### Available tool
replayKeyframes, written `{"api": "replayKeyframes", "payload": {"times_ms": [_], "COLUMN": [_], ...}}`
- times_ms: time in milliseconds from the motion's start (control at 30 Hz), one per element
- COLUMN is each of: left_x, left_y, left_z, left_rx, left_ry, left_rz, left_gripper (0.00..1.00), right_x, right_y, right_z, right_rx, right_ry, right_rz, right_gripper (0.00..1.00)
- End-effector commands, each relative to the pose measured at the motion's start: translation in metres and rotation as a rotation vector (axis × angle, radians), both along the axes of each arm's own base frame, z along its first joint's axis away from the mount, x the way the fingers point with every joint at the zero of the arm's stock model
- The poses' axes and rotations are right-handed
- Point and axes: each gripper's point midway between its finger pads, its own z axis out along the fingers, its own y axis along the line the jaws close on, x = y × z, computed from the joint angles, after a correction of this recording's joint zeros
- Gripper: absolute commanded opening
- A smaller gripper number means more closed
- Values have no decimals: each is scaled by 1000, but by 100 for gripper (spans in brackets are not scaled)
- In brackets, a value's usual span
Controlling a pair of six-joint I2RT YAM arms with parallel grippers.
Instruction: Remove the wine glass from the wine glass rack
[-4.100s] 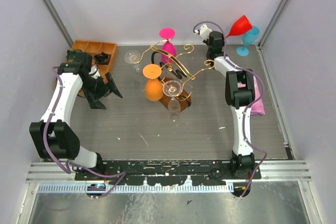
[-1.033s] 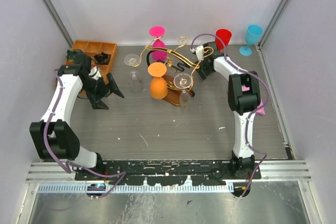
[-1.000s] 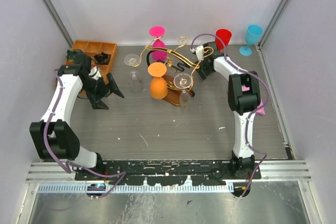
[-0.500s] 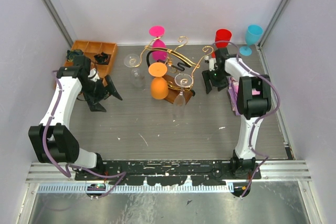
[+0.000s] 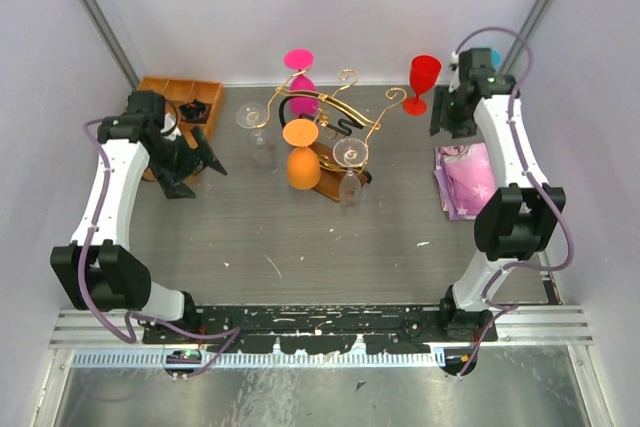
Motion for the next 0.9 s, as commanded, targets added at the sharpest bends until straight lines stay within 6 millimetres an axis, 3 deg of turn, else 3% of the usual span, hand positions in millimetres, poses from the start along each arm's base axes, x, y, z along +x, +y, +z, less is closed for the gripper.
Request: {"api": "replayKeyframes", "payload": {"times_ms": [0, 100, 200, 300, 433, 567, 867], "left_x": [25, 51, 78, 103, 124, 137, 149], "left_y": [5, 9, 7, 4, 2, -10, -60], "left_z": [24, 42, 60, 79, 83, 80, 89], "left_rx": [21, 54, 42, 27, 25, -46, -140], "left_ry": [-76, -148, -207, -265, -291, -299, -405], "left_rz": [49, 71, 76, 71, 57, 32, -75], "left_gripper": [99, 99, 100, 94, 78, 76, 81], "right_x": [17, 34, 44, 45, 34, 25, 8], "right_y": [21, 59, 93, 121, 154, 166, 166], "right_z": [104, 152, 181, 193, 195, 194, 189], "right_rx": [101, 198, 310, 397, 455, 463, 466], "right_ry": [-294, -425, -495, -514, -517, -519, -511], "right_rz": [-8, 109, 205, 277, 361, 387, 398], "right_gripper": [55, 54, 54, 53, 54, 53, 53]}}
